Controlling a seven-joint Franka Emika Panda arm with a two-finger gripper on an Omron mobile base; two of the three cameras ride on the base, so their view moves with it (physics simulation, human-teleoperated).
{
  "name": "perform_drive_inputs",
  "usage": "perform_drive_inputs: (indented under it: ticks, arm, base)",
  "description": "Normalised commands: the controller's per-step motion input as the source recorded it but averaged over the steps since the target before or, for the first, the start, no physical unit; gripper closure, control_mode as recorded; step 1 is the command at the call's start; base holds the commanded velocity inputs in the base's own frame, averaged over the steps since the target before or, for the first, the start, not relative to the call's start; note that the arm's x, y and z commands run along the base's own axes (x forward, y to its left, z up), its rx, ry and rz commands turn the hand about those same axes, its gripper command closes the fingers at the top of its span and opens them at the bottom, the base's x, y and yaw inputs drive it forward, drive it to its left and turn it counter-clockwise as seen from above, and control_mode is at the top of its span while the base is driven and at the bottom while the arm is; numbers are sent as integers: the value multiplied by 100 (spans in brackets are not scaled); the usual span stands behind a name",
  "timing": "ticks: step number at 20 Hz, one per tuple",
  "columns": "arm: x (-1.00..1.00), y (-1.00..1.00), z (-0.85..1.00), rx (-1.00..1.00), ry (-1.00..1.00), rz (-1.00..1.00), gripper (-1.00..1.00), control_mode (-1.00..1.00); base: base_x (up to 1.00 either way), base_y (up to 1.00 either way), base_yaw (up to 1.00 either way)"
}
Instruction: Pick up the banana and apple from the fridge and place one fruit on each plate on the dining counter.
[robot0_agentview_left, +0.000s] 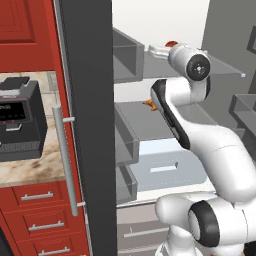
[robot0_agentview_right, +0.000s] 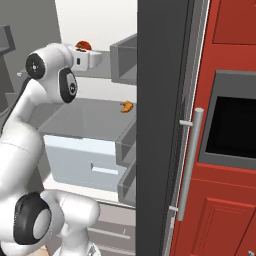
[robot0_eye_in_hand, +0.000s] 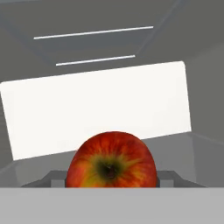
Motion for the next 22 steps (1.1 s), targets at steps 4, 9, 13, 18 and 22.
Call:
perform_drive_inputs:
  ticks: [4,9,13,18,22]
  arm:
    - [-100,0,27,9,2,0,100,-100]
    - [-100,0,6,2,16,0,100,-100]
    - [-98,0,0,0,26,0,100,-100]
    - [-85,0,-4,6,29,0,100,-100]
    - [-11,7,-37,0,47,0,100,-100]
  base:
    - [0,0,0]
    - [0,0,0]
    - [0,0,0]
    - [0,0,0]
    - [0,0,0]
